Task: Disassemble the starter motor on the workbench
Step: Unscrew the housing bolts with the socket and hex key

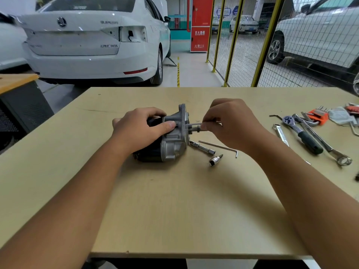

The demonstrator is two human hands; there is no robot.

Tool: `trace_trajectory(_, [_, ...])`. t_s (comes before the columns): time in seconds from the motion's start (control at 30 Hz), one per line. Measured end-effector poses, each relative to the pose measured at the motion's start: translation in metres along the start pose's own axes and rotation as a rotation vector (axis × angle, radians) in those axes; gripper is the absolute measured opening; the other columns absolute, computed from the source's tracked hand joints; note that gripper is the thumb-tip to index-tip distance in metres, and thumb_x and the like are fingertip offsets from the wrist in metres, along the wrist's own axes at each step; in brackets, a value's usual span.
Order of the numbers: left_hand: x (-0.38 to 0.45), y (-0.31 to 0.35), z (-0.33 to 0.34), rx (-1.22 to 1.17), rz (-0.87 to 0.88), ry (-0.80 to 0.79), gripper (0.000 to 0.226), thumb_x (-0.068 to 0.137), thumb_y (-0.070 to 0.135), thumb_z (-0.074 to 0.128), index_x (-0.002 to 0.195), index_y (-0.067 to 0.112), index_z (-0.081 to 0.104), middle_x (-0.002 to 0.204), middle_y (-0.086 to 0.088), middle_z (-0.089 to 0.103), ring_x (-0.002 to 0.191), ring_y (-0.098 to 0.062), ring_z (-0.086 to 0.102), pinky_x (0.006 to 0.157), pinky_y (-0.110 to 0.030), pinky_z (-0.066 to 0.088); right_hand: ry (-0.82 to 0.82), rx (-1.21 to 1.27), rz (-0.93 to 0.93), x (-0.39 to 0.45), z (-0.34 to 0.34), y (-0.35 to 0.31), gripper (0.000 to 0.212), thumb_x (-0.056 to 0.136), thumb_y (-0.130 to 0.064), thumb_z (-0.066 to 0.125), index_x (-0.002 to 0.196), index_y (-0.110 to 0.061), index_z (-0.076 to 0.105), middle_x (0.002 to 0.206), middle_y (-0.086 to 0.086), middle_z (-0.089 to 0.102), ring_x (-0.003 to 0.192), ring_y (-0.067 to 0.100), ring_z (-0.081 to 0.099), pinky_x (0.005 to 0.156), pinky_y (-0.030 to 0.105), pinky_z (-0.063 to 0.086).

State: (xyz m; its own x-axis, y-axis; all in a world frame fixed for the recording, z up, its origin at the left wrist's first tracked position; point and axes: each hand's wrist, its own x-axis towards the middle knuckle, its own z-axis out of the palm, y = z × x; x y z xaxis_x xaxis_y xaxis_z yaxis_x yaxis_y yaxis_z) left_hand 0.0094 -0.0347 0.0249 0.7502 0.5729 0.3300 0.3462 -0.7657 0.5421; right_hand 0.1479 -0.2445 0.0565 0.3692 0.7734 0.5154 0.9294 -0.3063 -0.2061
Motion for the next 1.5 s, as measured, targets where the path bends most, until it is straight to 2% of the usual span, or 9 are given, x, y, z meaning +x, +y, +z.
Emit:
trace_trajectory(0.2, [-0.001, 0.0, 0.001, 0.008, 0.008, 0.006, 0.067, 0.063, 0.093, 0.043, 0.111, 0.053, 0.067, 0.11, 0.027, 0.068, 0.11, -0.01, 0.057, 0.093, -0.042, 0.027, 0.026, 0.077, 0.011, -0.001, 0.003, 0.003, 0.007, 0.082, -0.023, 0.08, 0.085, -0.017, 0.078, 0.08, -0.008, 0.062, 0.07, 0.008, 0.054, 0.066, 0.038, 0.052])
trace_trajectory(0.3, [0.001, -0.001, 0.003, 0.01, 0.011, 0.024, 0.063, 0.066, 0.092, 0.04, 0.109, 0.054, 0.066, 0.108, 0.029, 0.068, 0.108, -0.009, 0.056, 0.091, -0.041, 0.025, -0.061, 0.061, -0.023, -0.002, 0.002, 0.006, 0.013, 0.089, -0.03, 0.073, 0.09, -0.018, 0.077, 0.081, -0.003, 0.064, 0.072, 0.013, 0.057, 0.069, 0.036, 0.05])
trace_trajectory(0.43, [0.001, -0.002, 0.005, 0.018, 0.006, 0.024, 0.067, 0.065, 0.094, 0.04, 0.111, 0.053, 0.067, 0.109, 0.027, 0.069, 0.109, -0.009, 0.058, 0.092, -0.041, 0.026, -0.135, 0.03, -0.024, 0.0, -0.001, 0.011, 0.017, 0.097, -0.022, 0.063, 0.099, -0.013, 0.077, 0.088, 0.001, 0.062, 0.08, 0.019, 0.056, 0.074, 0.034, 0.047])
trace_trajectory(0.63, [0.0, 0.0, 0.002, 0.027, 0.004, 0.016, 0.066, 0.065, 0.093, 0.043, 0.112, 0.052, 0.067, 0.112, 0.026, 0.069, 0.112, -0.01, 0.058, 0.091, -0.04, 0.026, -0.106, -0.052, -0.037, 0.001, -0.002, 0.004, 0.015, 0.095, -0.021, 0.064, 0.096, -0.013, 0.077, 0.087, -0.004, 0.059, 0.08, 0.019, 0.056, 0.074, 0.038, 0.05])
trace_trajectory(0.8, [-0.001, 0.0, 0.001, 0.032, 0.007, 0.011, 0.062, 0.063, 0.092, 0.047, 0.108, 0.054, 0.066, 0.111, 0.025, 0.068, 0.11, -0.01, 0.057, 0.092, -0.04, 0.027, -0.069, -0.091, -0.017, 0.001, -0.001, 0.002, 0.011, 0.088, -0.031, 0.073, 0.085, -0.022, 0.068, 0.083, -0.012, 0.054, 0.077, 0.019, 0.054, 0.069, 0.039, 0.049])
trace_trajectory(0.93, [-0.001, 0.0, 0.001, 0.039, 0.014, 0.014, 0.062, 0.067, 0.091, 0.045, 0.11, 0.052, 0.067, 0.111, 0.026, 0.068, 0.109, -0.009, 0.057, 0.091, -0.04, 0.026, -0.098, 0.023, 0.006, 0.0, 0.001, 0.006, 0.011, 0.093, -0.03, 0.067, 0.089, -0.019, 0.066, 0.078, -0.005, 0.059, 0.071, 0.014, 0.052, 0.062, 0.031, 0.041])
trace_trajectory(1.1, [0.0, 0.0, 0.002, 0.036, 0.009, 0.025, 0.059, 0.07, 0.088, 0.046, 0.111, 0.051, 0.067, 0.112, 0.025, 0.069, 0.111, -0.01, 0.057, 0.091, -0.039, 0.025, -0.112, 0.022, 0.016, 0.0, 0.003, 0.006, 0.02, 0.098, -0.022, 0.059, 0.095, -0.01, 0.075, 0.086, 0.002, 0.061, 0.08, 0.02, 0.055, 0.075, 0.038, 0.047])
trace_trajectory(1.3, [-0.001, 0.002, 0.0, 0.042, 0.011, 0.002, 0.064, 0.066, 0.09, 0.05, 0.113, 0.051, 0.067, 0.114, 0.023, 0.069, 0.113, -0.012, 0.058, 0.092, -0.04, 0.027, -0.048, -0.107, -0.006, -0.001, -0.001, 0.003, 0.01, 0.088, -0.034, 0.073, 0.088, -0.023, 0.075, 0.085, -0.012, 0.061, 0.083, 0.018, 0.057, 0.079, 0.044, 0.049])
trace_trajectory(1.5, [0.0, 0.0, 0.001, 0.036, 0.014, 0.006, 0.061, 0.07, 0.091, 0.043, 0.11, 0.052, 0.067, 0.109, 0.028, 0.068, 0.107, -0.009, 0.056, 0.091, -0.041, 0.026, -0.034, 0.104, 0.042, -0.001, 0.001, 0.006, 0.007, 0.089, -0.027, 0.073, 0.089, -0.02, 0.074, 0.083, -0.006, 0.055, 0.074, 0.011, 0.054, 0.065, 0.025, 0.042])
